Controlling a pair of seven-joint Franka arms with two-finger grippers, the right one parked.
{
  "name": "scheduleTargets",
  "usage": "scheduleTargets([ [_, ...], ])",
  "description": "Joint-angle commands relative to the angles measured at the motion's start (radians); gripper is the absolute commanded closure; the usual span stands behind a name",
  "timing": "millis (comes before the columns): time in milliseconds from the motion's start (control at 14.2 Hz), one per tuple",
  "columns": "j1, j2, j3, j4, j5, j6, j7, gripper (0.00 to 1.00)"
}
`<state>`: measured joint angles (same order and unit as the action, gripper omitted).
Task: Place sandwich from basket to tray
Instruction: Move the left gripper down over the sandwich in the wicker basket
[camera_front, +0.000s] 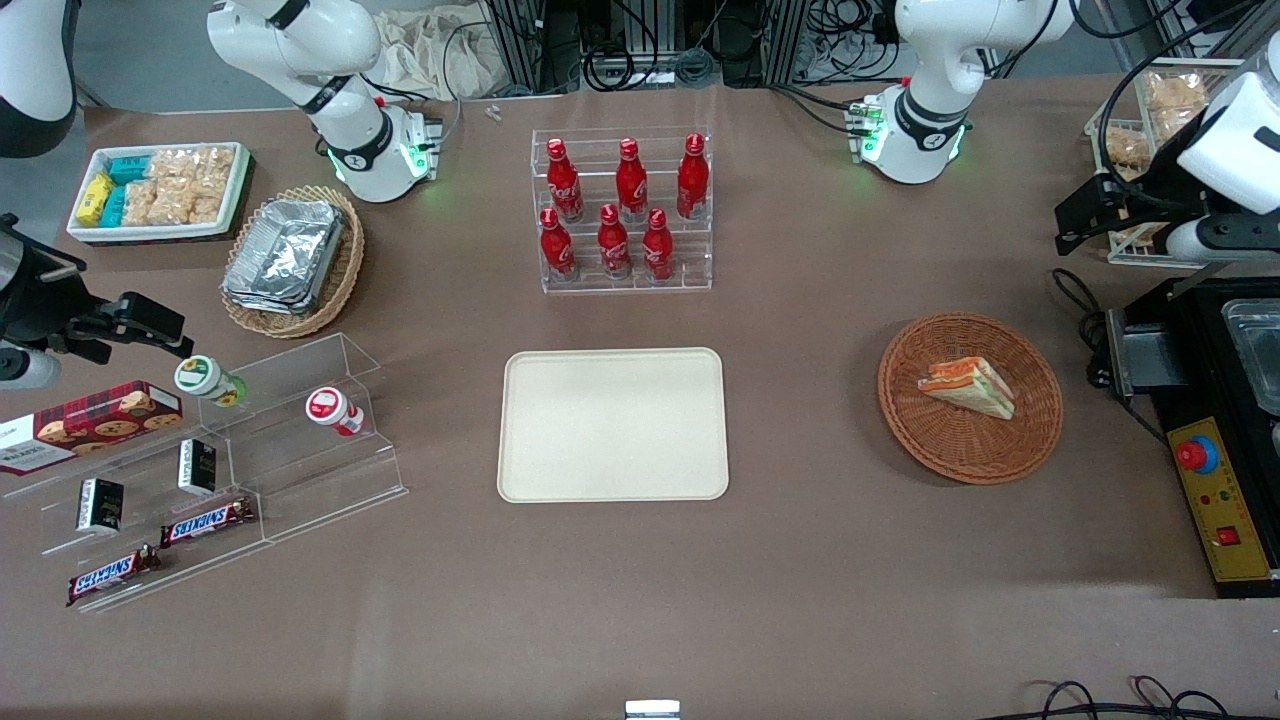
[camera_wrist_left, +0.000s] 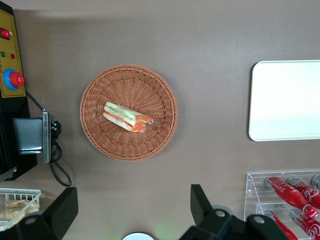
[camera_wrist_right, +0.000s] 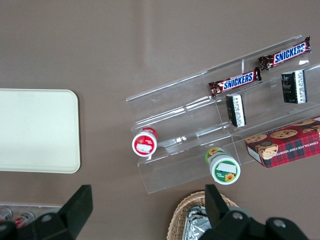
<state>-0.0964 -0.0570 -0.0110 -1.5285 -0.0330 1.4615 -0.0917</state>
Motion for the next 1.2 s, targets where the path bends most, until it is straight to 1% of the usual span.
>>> scheduleTargets([
  [0,0.0,0.008,0.006,0.025,0.016,-0.024,-0.003,0.0],
  [141,0.004,0.016,0.011,0.018,0.019,-0.026,-0.013,0.0],
  [211,0.006,0.04,0.012,0.01,0.021,-0.03,-0.066,0.0],
  [423,0.02,0.11,0.011,-0.024,0.024,-0.035,-0.43,0.0],
  [563,0.036,0.137,0.011,-0.086,0.009,0.018,-0.514,0.0],
  [704,0.053,0.137,0.011,-0.212,0.005,0.142,-0.615,0.0],
  [915,0.053,0.17,0.011,-0.43,0.004,0.433,-0.879,0.0],
  [986,0.055,0.19,0.011,-0.484,0.004,0.513,-0.937,0.0],
  [1127,0.063,0.221,0.011,-0.563,0.001,0.641,-1.0,0.0],
])
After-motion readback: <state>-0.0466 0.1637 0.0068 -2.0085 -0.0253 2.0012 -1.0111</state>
